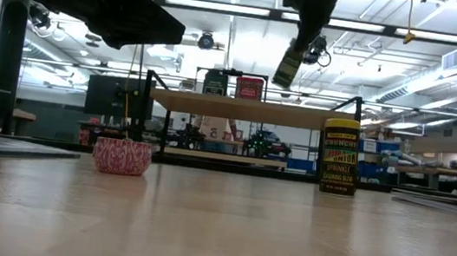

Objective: Shelf spices
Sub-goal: Put the green seasoning bottle on the shelf

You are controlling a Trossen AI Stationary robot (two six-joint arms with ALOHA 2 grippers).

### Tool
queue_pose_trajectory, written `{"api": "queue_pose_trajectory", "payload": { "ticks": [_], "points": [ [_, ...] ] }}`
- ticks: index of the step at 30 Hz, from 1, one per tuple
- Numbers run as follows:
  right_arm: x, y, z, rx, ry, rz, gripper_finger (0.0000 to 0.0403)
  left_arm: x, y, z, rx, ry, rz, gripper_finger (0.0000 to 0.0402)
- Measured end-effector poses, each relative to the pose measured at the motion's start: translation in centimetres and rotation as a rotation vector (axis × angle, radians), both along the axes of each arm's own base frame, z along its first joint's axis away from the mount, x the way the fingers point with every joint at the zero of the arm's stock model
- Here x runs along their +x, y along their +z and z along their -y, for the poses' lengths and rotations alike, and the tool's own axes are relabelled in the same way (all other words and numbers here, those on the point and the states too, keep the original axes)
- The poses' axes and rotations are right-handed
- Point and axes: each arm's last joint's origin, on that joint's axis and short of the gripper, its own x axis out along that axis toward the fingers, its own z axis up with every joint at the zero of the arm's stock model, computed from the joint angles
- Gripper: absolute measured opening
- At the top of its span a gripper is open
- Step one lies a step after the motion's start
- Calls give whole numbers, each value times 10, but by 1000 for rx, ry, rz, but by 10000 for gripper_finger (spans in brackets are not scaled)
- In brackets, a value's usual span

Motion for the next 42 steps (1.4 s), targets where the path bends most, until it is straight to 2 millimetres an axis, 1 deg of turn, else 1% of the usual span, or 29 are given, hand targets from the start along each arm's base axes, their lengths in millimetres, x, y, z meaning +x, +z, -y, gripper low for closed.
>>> {"api": "queue_pose_trajectory", "payload": {
  "ticks": [3, 6, 13, 16, 20, 22, 32, 42],
  "points": [
    [-2, 2, 10, -14, 10, 44, 205, 0, 0, -1, 1, 3, -1, 202],
    [-7, 2, 17, -5, 6, 48, 205, 1, 0, -1, 2, 7, -2, 202],
    [-16, 0, 24, 45, -11, 38, 205, 1, -1, -4, 3, 16, -7, 202],
    [-12, -5, 26, 66, -7, 33, 205, 1, -1, -4, 3, 16, -9, 202],
    [1, -22, 34, 96, -6, -6, 205, 1, -1, -4, 2, 16, -7, 202],
    [6, -26, 35, 82, -2, -16, 205, 1, -1, -4, 2, 16, -8, 202],
    [4, -30, 37, 82, -18, -55, 205, 1, -2, -4, 7, 16, -19, 202],
    [3, -29, 39, 100, -32, -33, 205, 1, -2, -4, 3, 16, -17, 202]
  ]
}}
